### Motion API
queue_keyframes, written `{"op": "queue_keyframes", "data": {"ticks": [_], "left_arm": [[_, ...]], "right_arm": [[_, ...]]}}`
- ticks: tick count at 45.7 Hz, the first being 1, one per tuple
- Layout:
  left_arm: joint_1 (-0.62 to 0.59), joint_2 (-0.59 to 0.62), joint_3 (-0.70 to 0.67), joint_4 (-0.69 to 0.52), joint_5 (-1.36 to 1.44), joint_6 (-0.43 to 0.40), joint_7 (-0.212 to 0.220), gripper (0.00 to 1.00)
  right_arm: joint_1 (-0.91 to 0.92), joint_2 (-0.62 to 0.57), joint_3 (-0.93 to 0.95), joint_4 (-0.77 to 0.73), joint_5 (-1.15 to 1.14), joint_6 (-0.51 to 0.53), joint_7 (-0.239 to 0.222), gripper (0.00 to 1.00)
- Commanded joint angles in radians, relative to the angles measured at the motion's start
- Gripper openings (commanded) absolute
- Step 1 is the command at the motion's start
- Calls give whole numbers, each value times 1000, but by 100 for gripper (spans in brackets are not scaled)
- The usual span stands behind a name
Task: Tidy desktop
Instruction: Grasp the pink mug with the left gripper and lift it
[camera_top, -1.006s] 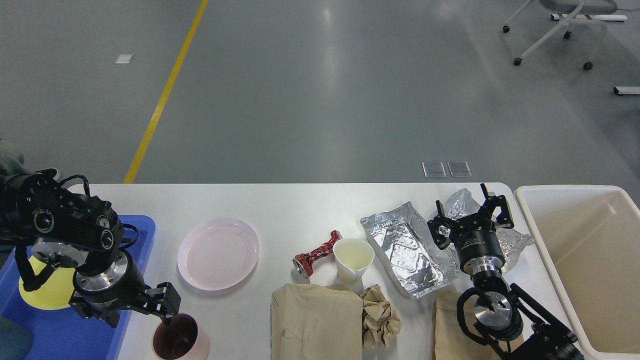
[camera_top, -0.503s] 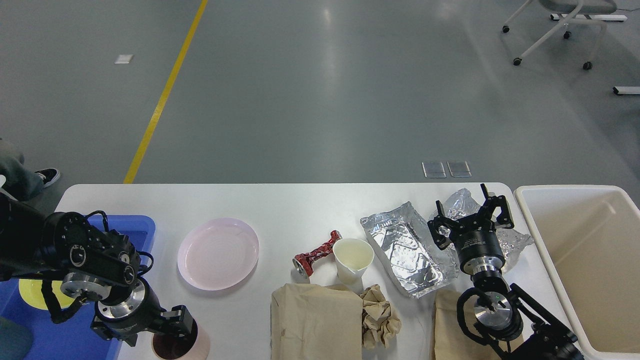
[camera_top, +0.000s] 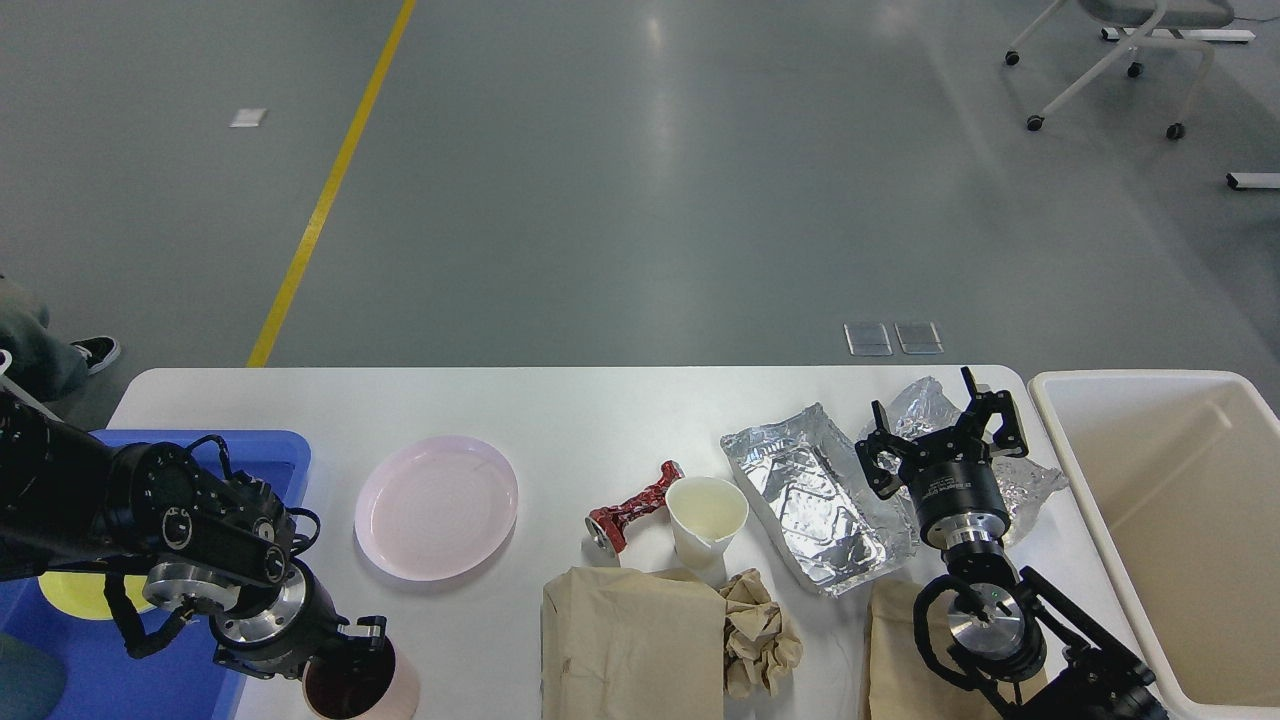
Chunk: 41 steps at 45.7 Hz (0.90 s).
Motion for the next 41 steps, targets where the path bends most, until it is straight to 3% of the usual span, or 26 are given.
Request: {"op": "queue_keyframes", "data": {"ticks": [1, 15, 19, 35, 41], "left_arm": [[1, 2, 2, 0, 0, -4, 1, 6], [-2, 12, 3, -2, 0, -22, 2, 1], [-18, 23, 5, -2, 0, -62, 4, 1], [-386, 107, 97, -17, -74, -459, 16, 2], [-534, 100, 160, -66, -80, -552, 15, 1]], "right_arm": [[0, 0, 0, 0, 0, 0, 0, 100], [0, 0, 0, 0, 0, 0, 0, 100], [0, 0, 0, 0, 0, 1, 0, 100], [0, 0, 0, 0, 0, 1, 0, 100], [0, 0, 0, 0, 0, 0, 0, 100]]}}
